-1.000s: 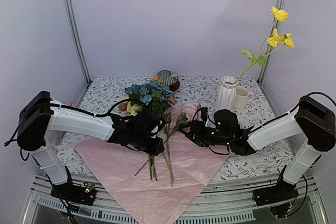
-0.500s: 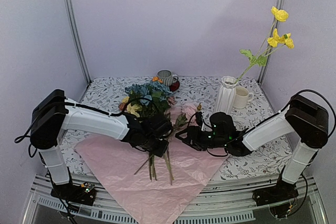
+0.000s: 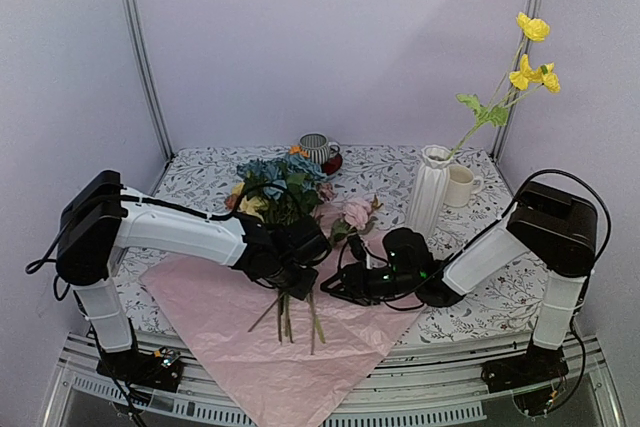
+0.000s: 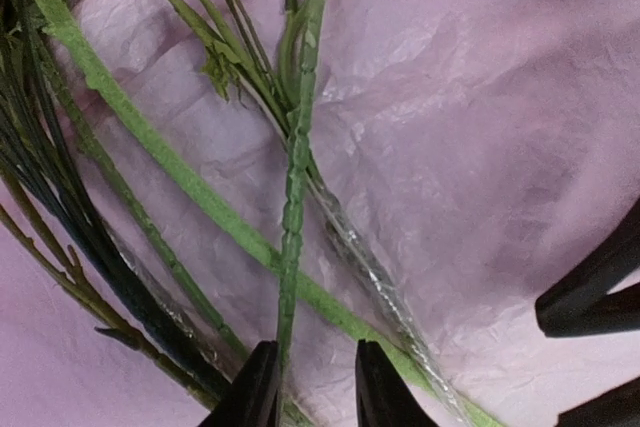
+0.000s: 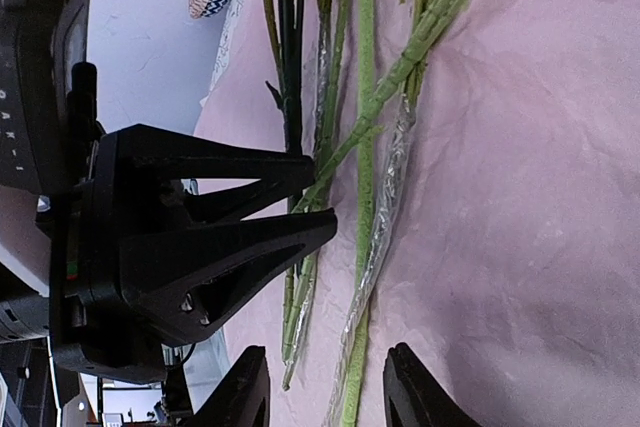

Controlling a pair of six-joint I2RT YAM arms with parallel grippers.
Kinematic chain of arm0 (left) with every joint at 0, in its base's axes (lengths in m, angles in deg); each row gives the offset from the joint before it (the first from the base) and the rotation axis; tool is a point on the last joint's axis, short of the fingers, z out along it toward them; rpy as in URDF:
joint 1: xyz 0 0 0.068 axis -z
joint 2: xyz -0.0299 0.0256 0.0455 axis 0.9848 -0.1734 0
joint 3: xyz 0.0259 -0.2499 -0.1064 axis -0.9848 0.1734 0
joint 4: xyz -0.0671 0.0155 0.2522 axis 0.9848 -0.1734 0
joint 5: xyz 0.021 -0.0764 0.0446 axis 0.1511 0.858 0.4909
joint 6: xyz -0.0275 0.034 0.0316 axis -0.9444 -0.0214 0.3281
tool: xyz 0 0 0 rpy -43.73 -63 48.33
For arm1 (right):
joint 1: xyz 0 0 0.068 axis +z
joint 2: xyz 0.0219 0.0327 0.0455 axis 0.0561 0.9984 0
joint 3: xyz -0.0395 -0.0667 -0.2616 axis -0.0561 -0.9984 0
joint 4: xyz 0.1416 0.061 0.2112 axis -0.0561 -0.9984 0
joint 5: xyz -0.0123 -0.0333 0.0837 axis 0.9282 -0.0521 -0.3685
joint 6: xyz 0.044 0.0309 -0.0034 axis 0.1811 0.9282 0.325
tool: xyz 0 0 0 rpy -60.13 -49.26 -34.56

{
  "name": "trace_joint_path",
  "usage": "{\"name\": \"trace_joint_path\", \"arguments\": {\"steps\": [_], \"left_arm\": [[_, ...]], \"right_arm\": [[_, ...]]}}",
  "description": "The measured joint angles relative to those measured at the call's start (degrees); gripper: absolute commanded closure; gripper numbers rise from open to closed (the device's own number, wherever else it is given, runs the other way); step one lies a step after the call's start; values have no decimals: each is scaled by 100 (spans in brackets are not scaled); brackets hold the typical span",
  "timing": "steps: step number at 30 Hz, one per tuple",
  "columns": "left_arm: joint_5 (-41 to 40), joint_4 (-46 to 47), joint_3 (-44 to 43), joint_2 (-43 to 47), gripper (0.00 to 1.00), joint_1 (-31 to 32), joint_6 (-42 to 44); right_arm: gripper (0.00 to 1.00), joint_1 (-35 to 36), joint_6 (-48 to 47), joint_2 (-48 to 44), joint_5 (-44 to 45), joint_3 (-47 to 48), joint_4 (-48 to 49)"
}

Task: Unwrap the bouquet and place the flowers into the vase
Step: Pick up the fake flower from the flattened wrapping paper.

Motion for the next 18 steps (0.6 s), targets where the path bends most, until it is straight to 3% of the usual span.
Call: {"name": "trace_joint_path", "arguments": {"steps": [18], "left_arm": [[-216,-380,-107,269,70,0,-17]], "right_arm": [[61,190,-197,557,-245,522,-400]]}}
